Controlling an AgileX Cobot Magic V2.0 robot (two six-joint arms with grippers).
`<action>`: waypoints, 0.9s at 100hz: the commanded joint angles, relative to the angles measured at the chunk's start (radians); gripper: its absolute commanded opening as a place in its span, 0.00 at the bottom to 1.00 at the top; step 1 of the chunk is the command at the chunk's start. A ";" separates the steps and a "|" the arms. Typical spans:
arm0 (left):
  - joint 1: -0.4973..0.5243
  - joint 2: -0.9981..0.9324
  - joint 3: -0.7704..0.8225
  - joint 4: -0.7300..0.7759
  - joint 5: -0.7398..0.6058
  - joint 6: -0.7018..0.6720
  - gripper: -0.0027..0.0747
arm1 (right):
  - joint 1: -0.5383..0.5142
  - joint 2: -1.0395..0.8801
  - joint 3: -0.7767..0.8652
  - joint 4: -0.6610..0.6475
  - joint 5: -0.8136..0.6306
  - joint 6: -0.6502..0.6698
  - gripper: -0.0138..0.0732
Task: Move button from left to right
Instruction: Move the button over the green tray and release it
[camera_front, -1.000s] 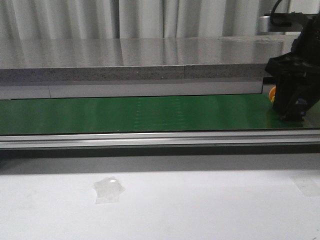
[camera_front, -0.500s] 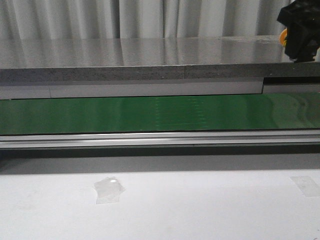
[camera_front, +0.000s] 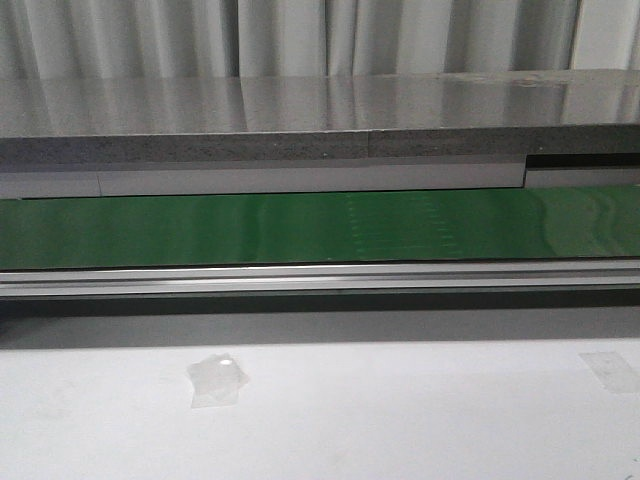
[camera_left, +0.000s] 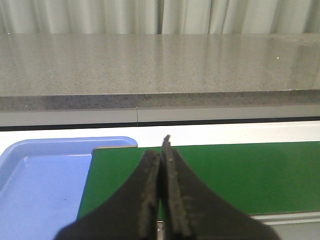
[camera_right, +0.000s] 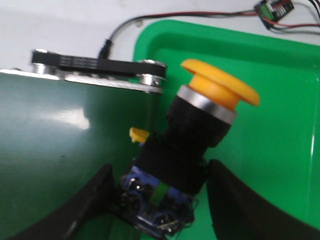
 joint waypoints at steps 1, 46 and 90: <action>-0.005 0.006 -0.029 -0.027 -0.056 -0.001 0.01 | -0.044 -0.027 -0.034 0.003 -0.049 -0.019 0.49; -0.005 0.006 -0.029 -0.027 -0.056 -0.001 0.01 | -0.113 0.132 -0.034 0.007 -0.072 -0.026 0.49; -0.005 0.006 -0.029 -0.027 -0.056 -0.001 0.01 | -0.114 0.209 -0.035 -0.007 -0.049 -0.026 0.49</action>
